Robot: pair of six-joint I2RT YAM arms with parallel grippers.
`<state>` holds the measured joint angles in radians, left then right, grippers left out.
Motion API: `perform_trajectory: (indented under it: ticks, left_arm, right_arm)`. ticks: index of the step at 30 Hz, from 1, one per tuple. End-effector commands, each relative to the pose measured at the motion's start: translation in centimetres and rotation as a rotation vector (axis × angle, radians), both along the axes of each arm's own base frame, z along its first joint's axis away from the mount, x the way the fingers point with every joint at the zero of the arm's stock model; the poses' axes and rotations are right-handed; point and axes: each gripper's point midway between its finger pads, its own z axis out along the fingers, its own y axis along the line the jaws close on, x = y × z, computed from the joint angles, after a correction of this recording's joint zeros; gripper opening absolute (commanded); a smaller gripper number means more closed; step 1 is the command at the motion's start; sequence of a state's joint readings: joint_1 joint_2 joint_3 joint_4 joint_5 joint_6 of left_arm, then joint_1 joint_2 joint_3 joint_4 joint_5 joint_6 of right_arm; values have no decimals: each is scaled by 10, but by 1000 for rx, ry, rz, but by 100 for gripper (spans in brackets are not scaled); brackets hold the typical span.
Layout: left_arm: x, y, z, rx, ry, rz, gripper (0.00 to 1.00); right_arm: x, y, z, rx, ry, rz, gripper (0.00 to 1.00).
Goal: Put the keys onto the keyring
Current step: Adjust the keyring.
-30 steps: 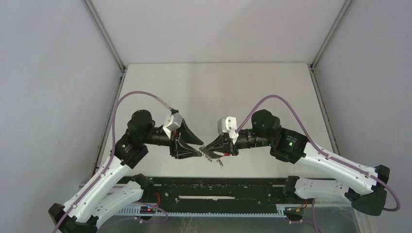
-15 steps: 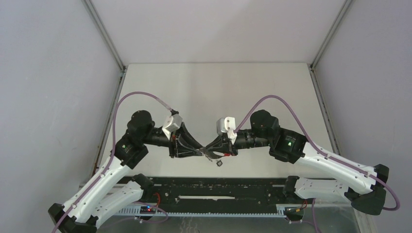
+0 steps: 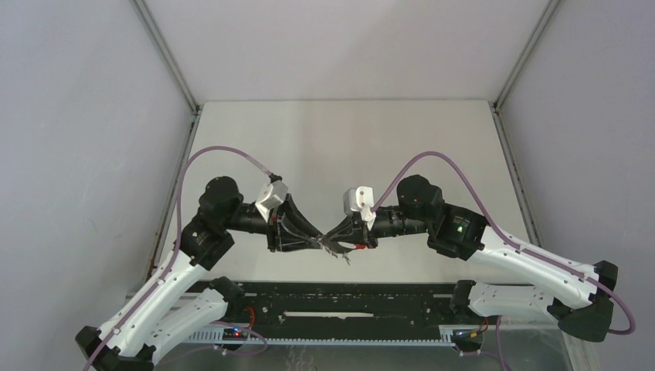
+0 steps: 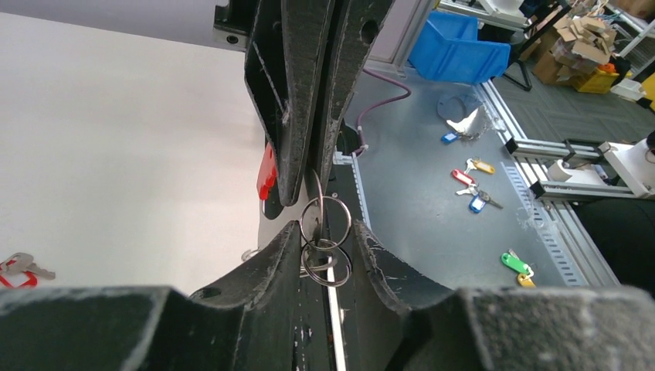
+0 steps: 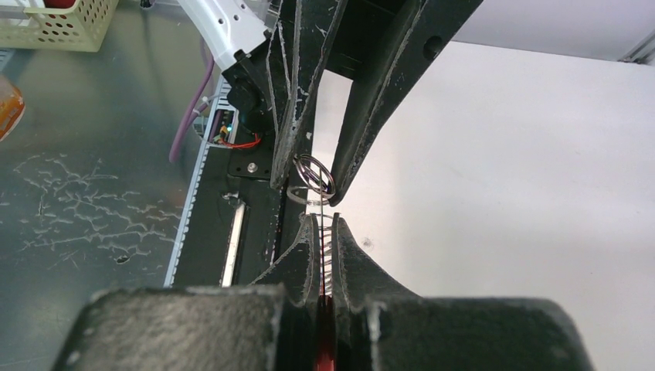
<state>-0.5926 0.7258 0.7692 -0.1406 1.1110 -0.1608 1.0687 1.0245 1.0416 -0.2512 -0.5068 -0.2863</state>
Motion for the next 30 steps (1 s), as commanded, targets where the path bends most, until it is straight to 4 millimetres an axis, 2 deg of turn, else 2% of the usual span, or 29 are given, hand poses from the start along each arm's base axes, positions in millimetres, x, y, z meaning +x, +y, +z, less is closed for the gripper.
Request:
perform_trajectory:
  ticks: [1,7,12,16,25,27,30]
  left_arm:
    - [-14,4,41,-80,-64,-44,36]
    - [-16,5,44,-85,-46,-45,40]
    - [-12,8,34,-63,-92,-32,38]
    - [-4,13,35,-50,-159,4,36]
    - [-7,11,35,-73,-151,-26,35]
    - [-9,14,28,-51,-169,-30,36]
    - [-3,21,15,16,-309,-1,35]
  right_arm:
    - [3,3,22,45,-39,-9,0]
    - [2,2,25,55,-43,-6,0]
    - [-1,2,26,58,-35,5,0]
    - [-5,1,27,60,-30,22,0]
    - [-8,1,33,84,-29,39,0]
    - [-11,0,33,84,-28,48,0]
    - [-16,-3,35,89,-23,79,0]
